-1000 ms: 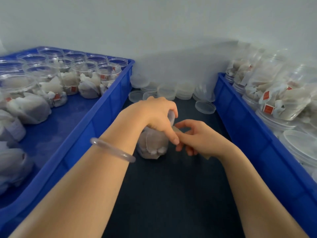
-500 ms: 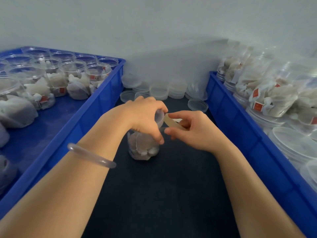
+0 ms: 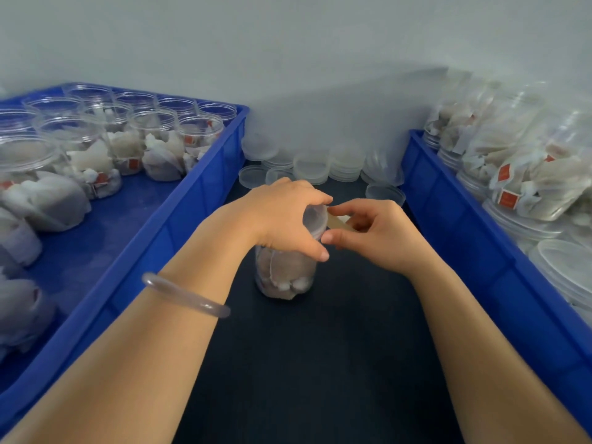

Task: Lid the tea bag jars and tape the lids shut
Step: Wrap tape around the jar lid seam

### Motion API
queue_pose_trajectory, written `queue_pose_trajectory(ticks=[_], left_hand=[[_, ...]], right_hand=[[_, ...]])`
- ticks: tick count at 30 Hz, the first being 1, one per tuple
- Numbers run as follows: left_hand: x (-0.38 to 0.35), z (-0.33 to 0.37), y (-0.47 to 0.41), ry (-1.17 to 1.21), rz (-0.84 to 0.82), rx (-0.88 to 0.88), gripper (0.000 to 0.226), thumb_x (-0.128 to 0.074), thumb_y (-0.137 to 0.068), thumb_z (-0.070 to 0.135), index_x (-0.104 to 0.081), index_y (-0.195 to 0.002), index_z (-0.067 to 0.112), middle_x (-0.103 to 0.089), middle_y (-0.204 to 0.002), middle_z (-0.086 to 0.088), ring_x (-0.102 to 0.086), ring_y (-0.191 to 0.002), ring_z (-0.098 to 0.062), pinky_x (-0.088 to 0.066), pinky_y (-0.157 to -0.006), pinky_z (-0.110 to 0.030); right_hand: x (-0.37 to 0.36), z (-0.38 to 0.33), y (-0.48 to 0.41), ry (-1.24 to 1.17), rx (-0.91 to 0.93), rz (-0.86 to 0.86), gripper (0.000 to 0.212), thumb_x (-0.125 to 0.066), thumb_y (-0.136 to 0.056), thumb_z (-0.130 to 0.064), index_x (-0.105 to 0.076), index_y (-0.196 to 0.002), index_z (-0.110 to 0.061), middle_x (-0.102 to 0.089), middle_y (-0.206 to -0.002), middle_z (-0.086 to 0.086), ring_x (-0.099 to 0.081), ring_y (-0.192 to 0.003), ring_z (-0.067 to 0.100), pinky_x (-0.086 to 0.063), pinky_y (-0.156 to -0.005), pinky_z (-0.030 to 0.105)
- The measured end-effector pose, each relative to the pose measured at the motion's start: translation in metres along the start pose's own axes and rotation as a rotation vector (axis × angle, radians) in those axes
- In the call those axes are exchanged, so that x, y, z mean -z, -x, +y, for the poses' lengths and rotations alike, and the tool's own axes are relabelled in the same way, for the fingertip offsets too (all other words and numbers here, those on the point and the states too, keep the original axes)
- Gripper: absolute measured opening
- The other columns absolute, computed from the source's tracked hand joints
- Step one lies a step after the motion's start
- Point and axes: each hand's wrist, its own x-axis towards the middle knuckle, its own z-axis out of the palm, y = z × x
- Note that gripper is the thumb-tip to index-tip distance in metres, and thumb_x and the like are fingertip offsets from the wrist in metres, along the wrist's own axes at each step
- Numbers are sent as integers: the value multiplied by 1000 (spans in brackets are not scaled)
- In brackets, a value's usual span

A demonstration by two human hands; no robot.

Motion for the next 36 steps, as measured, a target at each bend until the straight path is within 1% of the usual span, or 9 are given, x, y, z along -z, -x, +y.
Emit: queue_pose_trajectory(ticks=[3, 6, 11, 16, 18, 21, 29, 33, 36], left_hand=[[-1, 2, -1, 1, 35, -2, 85, -72, -69, 56, -38, -143, 31, -46, -134, 9, -38, -123, -14, -40, -91, -36], [-3, 6, -3, 4, 44, 34, 83, -72, -66, 59, -42, -138, 31, -47, -130, 10, -39, -119, -13, -37, -83, -32], [4, 9, -11, 56, -83, 138, 62, -75, -68, 43, -47, -123, 41, -45, -113, 13, -39, -109, -15, -39, -81, -32], [-9, 21, -18, 92, 74, 218, 32, -69, -67, 30, -50, -93, 35, -54, -98, 11, -48, -91, -14, -30, -73, -33], [-11, 21, -18, 109, 107, 239, 25, -67, -69, 30, -50, -87, 34, -56, -95, 10, -52, -87, -14, -31, -69, -32], [-8, 24, -21, 117, 166, 287, 17, -67, -67, 27, -57, -81, 27, -57, -91, 9, -53, -88, -17, -30, -72, -34], [1, 22, -38, 135, 246, 484, 21, -65, -64, 17, -63, -84, 18, -59, -83, -1, -54, -89, -28, -28, -75, -38], [-2, 20, -41, 50, 150, 427, 26, -74, -66, 26, -64, -89, 21, -63, -91, 1, -56, -95, -27, -29, -77, -39], [-2, 14, -42, 55, 125, 404, 48, -73, -68, 57, -63, -100, 24, -64, -103, 5, -56, -103, -24, -32, -86, -42]], right_hand=[[1, 0, -7, -13, -15, -68, 76, -68, -43, -70, -66, -107, -29, -57, -64, 4, -46, -52, 5, -41, -55, 25], [1, 1, -9, -65, -35, -134, 55, -78, -63, -49, -65, -110, -25, -55, -67, 9, -45, -53, 8, -42, -53, 25], [3, 7, -5, -135, -19, -207, 35, -74, -79, -6, -67, -107, -26, -74, -83, -7, -68, -73, 3, -47, -61, 11], [-16, -2, 2, 467, 29, 51, 24, -64, -84, -22, -61, -108, -23, -64, -80, 0, -60, -76, 24, -47, -59, 36], [-24, -5, 6, 638, 68, 97, 25, -57, -87, -19, -50, -112, -17, -55, -71, 4, -55, -67, 31, -35, -50, 33], [-26, -15, 15, 775, 48, 129, 15, -50, -89, -15, -39, -99, -15, -38, -60, -2, -41, -51, 22, -20, -43, 30], [-41, -41, 56, 758, 53, 216, 28, -49, -76, -10, -28, -88, -24, -29, -52, -7, -23, -40, 13, -12, -41, 24], [-38, -10, 22, 763, -196, 41, 18, -49, -96, -27, -33, -99, -18, -59, -84, 4, -49, -61, 22, -27, -49, 31], [-55, 11, 15, 794, -118, 11, 40, -43, -97, -49, -42, -112, -13, -65, -94, 3, -63, -81, 23, -40, -60, 33]])
